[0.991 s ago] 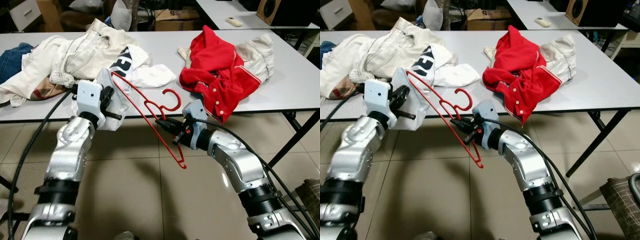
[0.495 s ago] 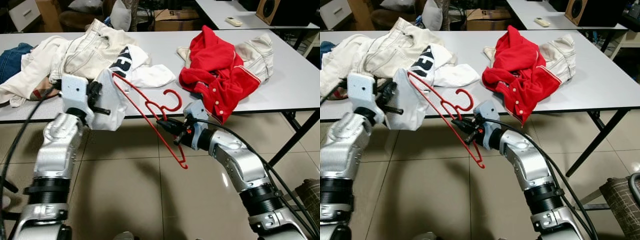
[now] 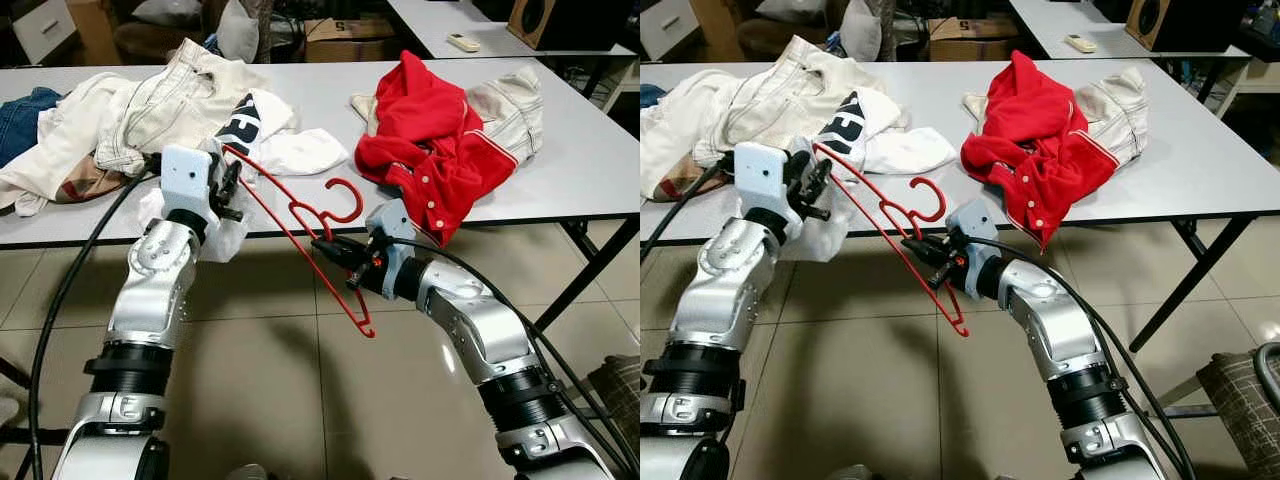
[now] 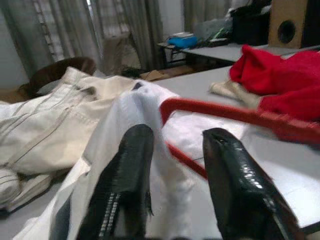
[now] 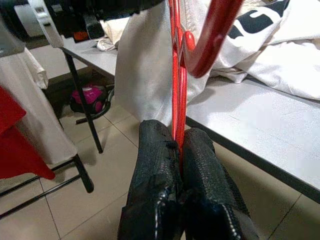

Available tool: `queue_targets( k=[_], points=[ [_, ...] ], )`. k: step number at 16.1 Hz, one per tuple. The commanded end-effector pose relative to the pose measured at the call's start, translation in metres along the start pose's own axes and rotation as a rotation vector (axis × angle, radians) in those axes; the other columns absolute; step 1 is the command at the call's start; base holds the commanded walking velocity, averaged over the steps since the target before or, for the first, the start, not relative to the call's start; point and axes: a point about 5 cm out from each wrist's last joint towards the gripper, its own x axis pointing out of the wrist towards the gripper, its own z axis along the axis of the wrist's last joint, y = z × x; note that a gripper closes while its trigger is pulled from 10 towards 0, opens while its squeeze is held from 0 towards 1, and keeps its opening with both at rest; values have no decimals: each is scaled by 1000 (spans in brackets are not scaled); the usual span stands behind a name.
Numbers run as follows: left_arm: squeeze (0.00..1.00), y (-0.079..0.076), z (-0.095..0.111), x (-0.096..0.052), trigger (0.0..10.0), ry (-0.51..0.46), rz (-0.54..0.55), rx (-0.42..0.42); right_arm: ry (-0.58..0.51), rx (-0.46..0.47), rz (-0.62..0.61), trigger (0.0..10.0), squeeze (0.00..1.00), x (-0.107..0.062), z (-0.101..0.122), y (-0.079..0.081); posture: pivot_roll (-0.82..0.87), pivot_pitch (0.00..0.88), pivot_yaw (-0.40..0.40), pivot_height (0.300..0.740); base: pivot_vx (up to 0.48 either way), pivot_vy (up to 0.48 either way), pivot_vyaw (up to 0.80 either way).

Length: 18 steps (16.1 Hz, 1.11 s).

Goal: Hang hanger

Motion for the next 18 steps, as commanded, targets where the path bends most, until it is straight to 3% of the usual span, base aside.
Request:
queue_targets(
  k=[1,4,5,8,10,12,18],
  points=[
    [1000,2,3,4,10000,-8,25,33,-26,-8,16,10000,0,1,8,0,-24,0,31,740,0,0,0],
    [961,2,6,14,10000,-2,59,42,-26,-11,27,10000,0,2,9,1,-24,0,27,740,0,0,0],
    [0,3,6,17,10000,5,72,37,-26,-11,29,10000,0,2,9,2,-26,0,28,740,0,0,0],
    [0,2,5,24,10000,18,66,47,-26,-12,30,10000,0,2,9,2,-30,0,32,740,0,0,0],
    [0,1,5,26,4353,20,69,52,-28,-12,26,10000,0,1,9,1,-34,0,37,740,0,0,0],
    [0,0,3,24,0,17,63,44,-29,-12,23,10000,0,1,9,1,-35,0,39,740,0,0,0],
    [0,1,1,17,0,2,34,32,-27,-13,25,10000,0,1,9,0,-27,0,27,740,0,0,0]
  ],
)
